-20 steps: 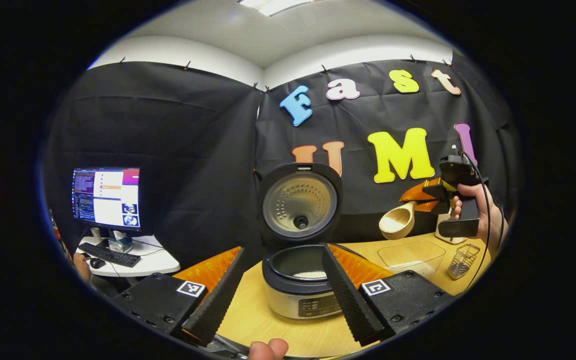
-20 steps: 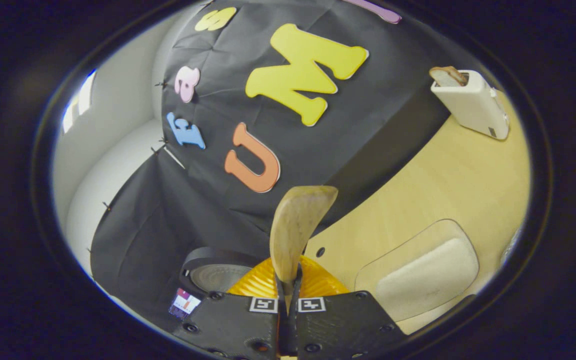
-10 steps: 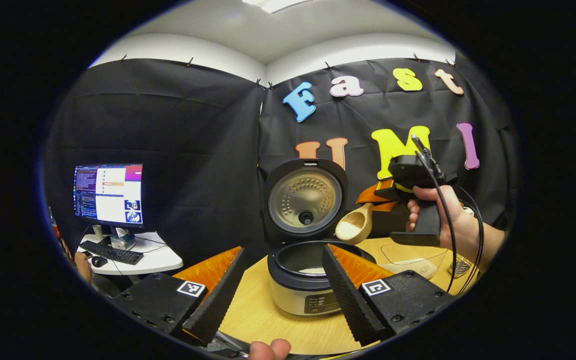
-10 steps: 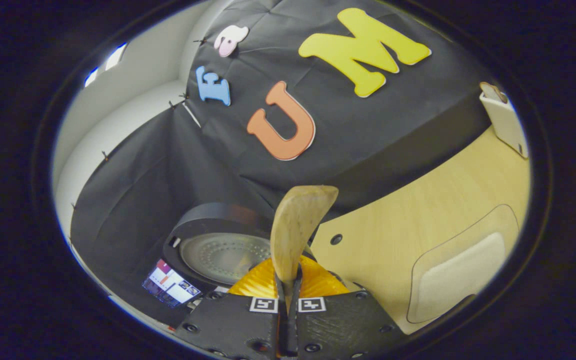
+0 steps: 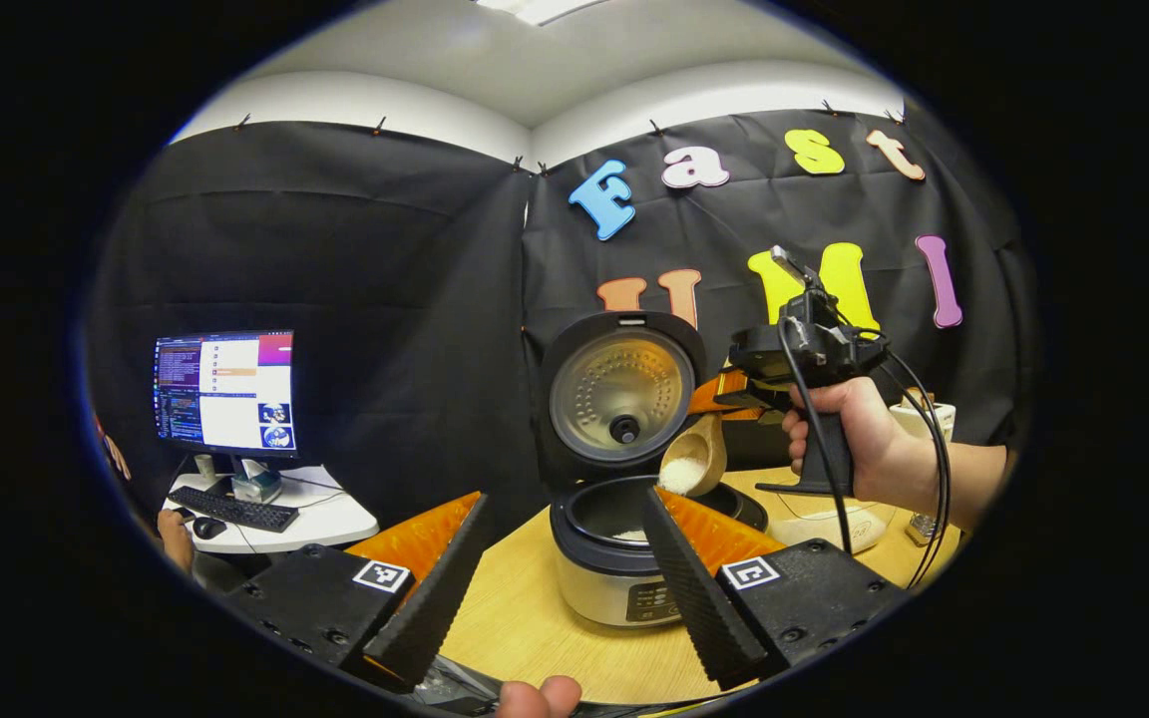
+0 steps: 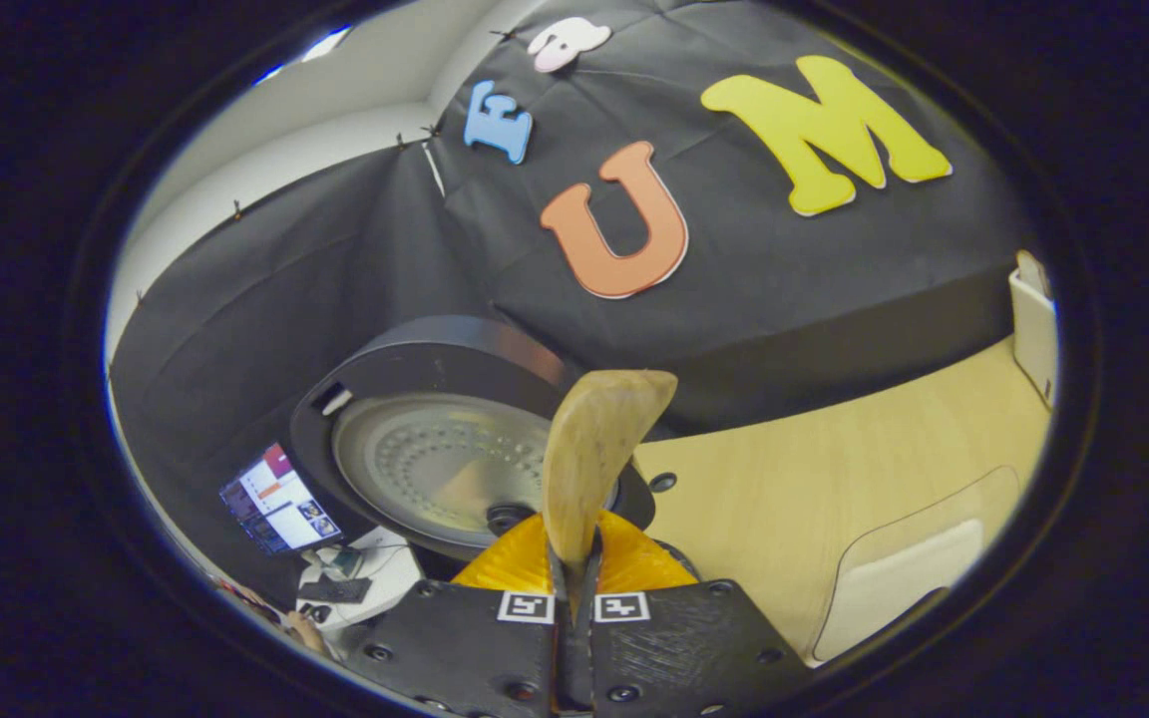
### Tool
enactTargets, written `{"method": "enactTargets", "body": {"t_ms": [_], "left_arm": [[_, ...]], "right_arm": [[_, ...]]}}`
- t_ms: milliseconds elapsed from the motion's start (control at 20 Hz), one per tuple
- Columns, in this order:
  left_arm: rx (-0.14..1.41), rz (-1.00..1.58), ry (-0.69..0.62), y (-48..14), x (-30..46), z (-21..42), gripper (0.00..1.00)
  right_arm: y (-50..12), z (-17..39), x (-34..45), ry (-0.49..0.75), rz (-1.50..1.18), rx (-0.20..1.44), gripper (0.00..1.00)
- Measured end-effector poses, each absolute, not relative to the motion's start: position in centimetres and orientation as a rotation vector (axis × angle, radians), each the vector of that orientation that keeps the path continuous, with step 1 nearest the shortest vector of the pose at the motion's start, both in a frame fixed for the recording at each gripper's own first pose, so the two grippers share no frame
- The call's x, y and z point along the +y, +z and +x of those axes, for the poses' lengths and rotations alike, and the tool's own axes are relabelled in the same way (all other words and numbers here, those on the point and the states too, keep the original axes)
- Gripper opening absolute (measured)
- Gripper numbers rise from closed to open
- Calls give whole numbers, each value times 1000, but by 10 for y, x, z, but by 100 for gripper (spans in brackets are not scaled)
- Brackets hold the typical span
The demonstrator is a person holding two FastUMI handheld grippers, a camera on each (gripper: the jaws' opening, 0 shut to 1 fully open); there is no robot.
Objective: Close the left gripper, press the button to open the rice cooker; take a wooden spoon from the chopstick holder with the right hand, scoop a spoonful of rice and pour it into the rice cooker, then put the wooden spoon back into the chopstick holder.
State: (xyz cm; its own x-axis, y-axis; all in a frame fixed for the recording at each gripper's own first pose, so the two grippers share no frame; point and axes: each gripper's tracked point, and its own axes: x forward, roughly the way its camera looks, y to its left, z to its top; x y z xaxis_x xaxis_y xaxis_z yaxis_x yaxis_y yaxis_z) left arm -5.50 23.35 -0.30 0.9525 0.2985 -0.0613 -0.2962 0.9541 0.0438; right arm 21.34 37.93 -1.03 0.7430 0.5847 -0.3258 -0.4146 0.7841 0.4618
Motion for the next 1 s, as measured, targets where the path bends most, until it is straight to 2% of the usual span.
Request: {"method": "enactTargets", "body": {"t_ms": [800, 1000], "left_arm": [[53, 25, 305, -1, 237, -58, 98], [47, 15, 298, 0, 235, -57, 98]], "right_arm": [[7, 197, 406, 570, -252, 217, 0], [8, 189, 410, 575, -301, 184, 0]]}}
